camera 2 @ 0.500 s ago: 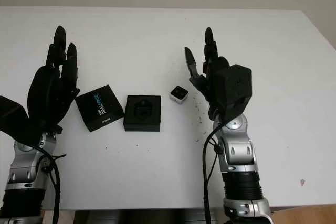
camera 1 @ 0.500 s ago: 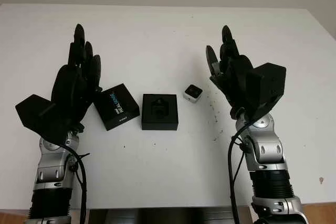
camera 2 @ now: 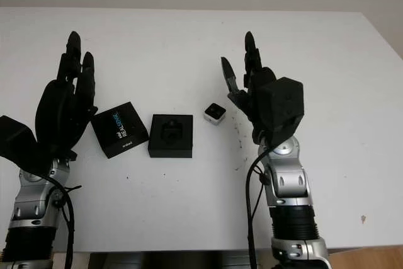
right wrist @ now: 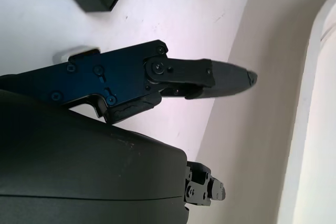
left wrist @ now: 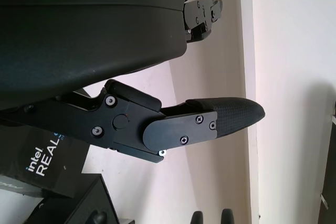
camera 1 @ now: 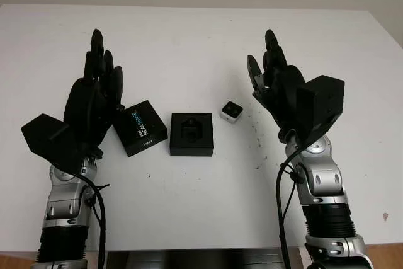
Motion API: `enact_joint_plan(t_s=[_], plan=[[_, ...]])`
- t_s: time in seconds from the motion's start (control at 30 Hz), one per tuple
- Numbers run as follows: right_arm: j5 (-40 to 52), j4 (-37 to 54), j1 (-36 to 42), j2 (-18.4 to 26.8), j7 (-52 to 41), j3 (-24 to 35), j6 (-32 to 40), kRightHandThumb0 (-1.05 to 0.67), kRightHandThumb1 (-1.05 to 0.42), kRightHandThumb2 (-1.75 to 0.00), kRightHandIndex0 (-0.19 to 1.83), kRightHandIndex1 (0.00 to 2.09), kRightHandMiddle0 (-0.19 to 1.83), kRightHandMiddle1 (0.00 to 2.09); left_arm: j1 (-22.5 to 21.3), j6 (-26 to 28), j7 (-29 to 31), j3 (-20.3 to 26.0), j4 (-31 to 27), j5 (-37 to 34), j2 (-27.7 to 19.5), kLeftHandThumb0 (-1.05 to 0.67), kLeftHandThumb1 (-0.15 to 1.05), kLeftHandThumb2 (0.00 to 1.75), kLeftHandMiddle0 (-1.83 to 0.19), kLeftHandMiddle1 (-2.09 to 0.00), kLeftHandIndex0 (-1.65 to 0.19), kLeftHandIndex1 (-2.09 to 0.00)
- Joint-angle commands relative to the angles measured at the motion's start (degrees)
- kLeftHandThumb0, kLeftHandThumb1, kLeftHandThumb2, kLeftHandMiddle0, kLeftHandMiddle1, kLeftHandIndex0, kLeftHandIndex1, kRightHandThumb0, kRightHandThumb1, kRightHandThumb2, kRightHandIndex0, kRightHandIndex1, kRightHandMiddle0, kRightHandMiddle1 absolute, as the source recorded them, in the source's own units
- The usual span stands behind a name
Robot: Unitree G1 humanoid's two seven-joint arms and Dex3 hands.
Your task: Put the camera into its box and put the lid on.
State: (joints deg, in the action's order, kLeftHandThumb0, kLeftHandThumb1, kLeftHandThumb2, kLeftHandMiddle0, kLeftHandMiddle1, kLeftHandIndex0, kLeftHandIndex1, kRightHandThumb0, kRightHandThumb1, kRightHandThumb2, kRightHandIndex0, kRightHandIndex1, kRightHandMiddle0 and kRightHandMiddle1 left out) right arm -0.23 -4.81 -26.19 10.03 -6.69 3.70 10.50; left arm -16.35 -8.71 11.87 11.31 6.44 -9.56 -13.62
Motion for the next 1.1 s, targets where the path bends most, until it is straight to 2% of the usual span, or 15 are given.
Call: enact_joint_plan(t_s=[0.0,0.13,0.27,0.47,0.7,1.07], plan=[[-1.00,-1.97,-3.73,3.75,-1.91,0.19,-2.06,-0.71,-1.03,-0.15,-0.05,0.10,-0.03,0.09,0.38,-0.17,-0.04,-0.31,-1.06,0.38,-0.35,-0.70,1.05,0.60,0.19,0.00,0.19,0.00],[-3.39,-6.04,-7.88,9.06,-5.93,-0.99,-4.10,-0.63,-0.95,-0.05,0.07,0.14,0.07,0.13,0.67,-0.40,-0.29,-0.23,-1.08,0.29,0.27,-0.69,1.05,0.60,0.19,-0.01,0.18,-0.01],[-9.31,-11.92,-14.74,17.42,-13.15,-5.27,-5.32,-0.59,-0.88,-0.03,0.19,0.19,0.16,0.17,1.08,0.03,-0.24,-0.33,-1.07,0.43,0.07,-0.70,1.05,0.60,0.19,-0.03,0.19,-0.01],[-15.85,-23.32,-23.73,24.45,-21.04,-11.16,-16.21,-0.53,-0.79,-0.03,0.29,0.21,0.25,0.21,1.62,0.14,0.14,-0.08,-1.52,0.04,0.05,-0.71,1.05,0.59,0.19,-0.04,0.19,-0.02],[-28.13,-36.01,-32.06,28.45,-19.53,-19.27,-28.92,-0.50,-0.76,-0.04,0.30,0.20,0.31,0.24,2.04,-0.36,-0.44,-0.25,-1.54,0.55,0.25,-0.70,1.05,0.60,0.18,-0.05,0.18,-0.03],[-40.81,-43.40,-37.97,29.93,-12.40,-27.19,-40.61,-0.32,-0.75,-0.06,0.34,0.18,0.36,0.19,2.40,0.42,0.22,-0.04,-1.96,0.06,-0.41,-0.71,1.05,0.61,0.19,-0.04,0.19,-0.03]])
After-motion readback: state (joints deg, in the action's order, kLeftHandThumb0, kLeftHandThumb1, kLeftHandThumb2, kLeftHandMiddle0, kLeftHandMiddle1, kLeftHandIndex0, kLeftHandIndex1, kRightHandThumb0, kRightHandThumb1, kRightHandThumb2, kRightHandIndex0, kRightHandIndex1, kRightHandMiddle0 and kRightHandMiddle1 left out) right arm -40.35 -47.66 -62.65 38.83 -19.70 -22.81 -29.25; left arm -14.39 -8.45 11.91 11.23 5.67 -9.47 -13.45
